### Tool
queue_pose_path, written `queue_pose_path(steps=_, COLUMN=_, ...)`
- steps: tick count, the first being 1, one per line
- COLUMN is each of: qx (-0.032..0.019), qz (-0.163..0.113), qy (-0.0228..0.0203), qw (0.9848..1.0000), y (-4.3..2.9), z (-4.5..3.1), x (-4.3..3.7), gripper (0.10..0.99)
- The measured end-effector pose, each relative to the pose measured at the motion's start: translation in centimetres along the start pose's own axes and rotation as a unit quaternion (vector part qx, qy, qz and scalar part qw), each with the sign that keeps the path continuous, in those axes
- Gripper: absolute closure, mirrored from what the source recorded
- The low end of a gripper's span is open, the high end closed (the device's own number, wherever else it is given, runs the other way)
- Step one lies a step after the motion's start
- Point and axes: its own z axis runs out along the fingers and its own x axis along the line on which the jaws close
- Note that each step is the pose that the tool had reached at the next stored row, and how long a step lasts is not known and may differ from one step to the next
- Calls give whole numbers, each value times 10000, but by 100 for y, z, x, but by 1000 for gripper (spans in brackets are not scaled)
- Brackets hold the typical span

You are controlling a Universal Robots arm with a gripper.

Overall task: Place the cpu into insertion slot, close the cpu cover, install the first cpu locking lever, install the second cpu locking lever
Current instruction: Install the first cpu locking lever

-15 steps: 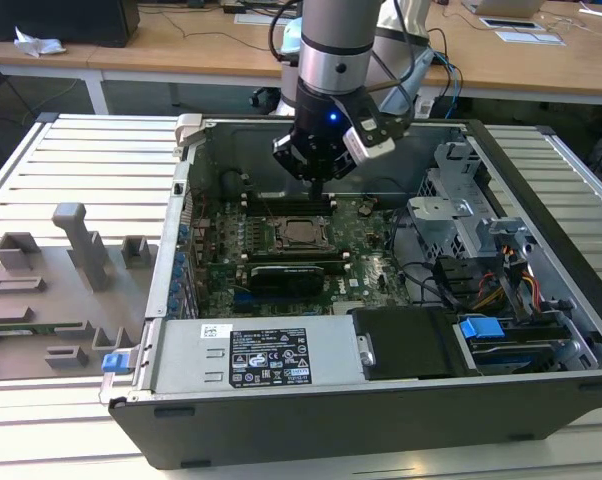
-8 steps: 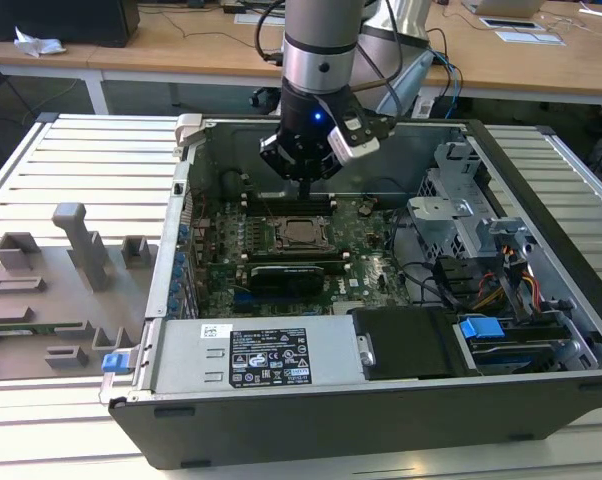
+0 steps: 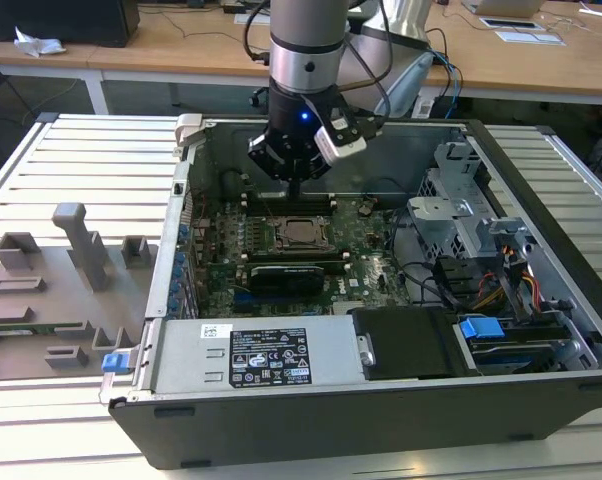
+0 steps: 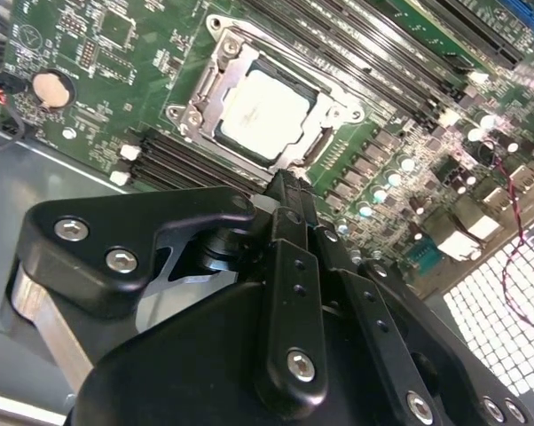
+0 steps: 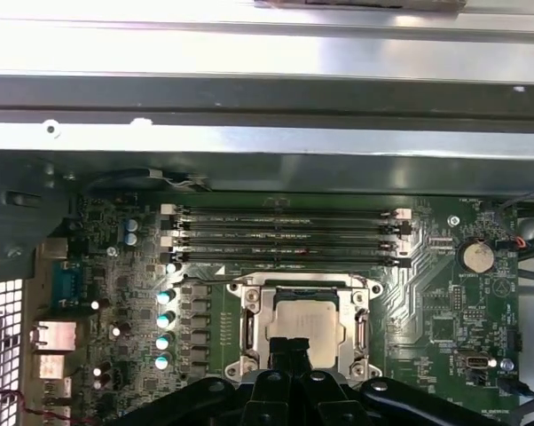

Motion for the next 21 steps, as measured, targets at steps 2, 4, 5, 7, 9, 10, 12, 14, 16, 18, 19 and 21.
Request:
queue_pose_path(steps=2, qx=0, qz=0, qy=0, qw=10000, y=1, z=0, x=34, gripper=980)
queue_pose_path(steps=4, qx=0, qz=0, qy=0, qw=10000, y=2, z=0, x=87, gripper=980)
queue_pose_path(steps=5, qx=0, qz=0, qy=0, qw=10000, y=3, z=0, x=98, gripper=980)
queue_pose_path(steps=7, qx=0, qz=0, qy=0, qw=10000, y=3, z=0, x=128, gripper=980)
queue_pose_path(steps=9, qx=0, qz=0, qy=0, qw=10000, y=4, z=0, x=156, gripper=980)
queue_pose_path(steps=10, qx=0, qz=0, qy=0, qw=10000, y=4, z=0, x=168, gripper=980)
queue_pose_path(steps=12, qx=0, qz=0, qy=0, qw=10000, y=6, z=0, x=229, gripper=980)
queue_pose_path(steps=14, qx=0, qz=0, qy=0, qw=10000, y=7, z=0, x=258, gripper=980)
queue_pose_path(steps=16, qx=0, qz=0, qy=0, qw=10000, y=11, z=0, x=275, gripper=980)
queue_pose_path(steps=18, qx=0, qz=0, qy=1, qw=10000, y=22, z=1, x=282, gripper=980)
queue_pose_path(steps=19, qx=0, qz=0, qy=0, qw=10000, y=29, z=2, x=284, gripper=980)
queue_pose_path(steps=21, qx=0, qz=0, qy=0, qw=10000, y=40, z=2, x=293, gripper=980)
